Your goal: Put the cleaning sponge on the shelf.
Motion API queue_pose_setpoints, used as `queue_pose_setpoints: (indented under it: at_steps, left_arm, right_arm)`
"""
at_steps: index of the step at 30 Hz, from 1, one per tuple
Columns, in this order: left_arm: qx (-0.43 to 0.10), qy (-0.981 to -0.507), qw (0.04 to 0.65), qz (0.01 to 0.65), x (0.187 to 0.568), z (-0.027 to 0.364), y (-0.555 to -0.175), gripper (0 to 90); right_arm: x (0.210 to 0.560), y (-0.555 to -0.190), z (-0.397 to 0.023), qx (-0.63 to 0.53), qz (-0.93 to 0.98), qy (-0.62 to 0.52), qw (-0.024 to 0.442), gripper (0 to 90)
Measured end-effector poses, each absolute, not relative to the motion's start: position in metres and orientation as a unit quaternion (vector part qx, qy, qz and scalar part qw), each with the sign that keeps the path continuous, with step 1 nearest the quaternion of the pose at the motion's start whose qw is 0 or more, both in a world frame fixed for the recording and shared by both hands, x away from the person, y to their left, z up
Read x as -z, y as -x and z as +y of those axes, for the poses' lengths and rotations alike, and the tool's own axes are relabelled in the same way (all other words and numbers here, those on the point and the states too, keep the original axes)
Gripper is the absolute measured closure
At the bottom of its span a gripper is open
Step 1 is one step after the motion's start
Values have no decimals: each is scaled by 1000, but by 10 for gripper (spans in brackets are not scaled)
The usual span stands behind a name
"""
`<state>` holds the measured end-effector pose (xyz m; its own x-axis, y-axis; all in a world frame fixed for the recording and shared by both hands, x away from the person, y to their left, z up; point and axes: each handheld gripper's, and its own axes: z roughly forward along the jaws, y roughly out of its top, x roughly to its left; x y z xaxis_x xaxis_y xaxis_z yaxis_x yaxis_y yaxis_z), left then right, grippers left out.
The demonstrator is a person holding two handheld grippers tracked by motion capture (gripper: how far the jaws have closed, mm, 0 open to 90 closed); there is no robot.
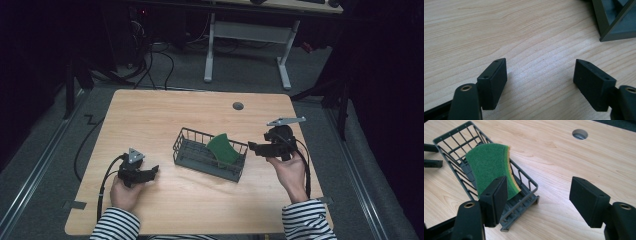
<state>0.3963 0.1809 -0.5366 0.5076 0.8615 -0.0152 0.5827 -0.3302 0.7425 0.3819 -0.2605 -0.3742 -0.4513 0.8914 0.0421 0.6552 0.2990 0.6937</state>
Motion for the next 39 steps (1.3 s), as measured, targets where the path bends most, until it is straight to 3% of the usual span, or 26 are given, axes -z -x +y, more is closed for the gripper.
queue_pose_setpoints:
  at_steps: [25,39]
  left_arm:
    - [-196,-792,356,456,537,181,-396,277]
    - [-195,-791,357,457,537,181,-396,278]
  right_arm:
    - [392,-352,-316,-364,738,-538,183,333]
    - [421,-340,-330,-368,722,-557,181,341]
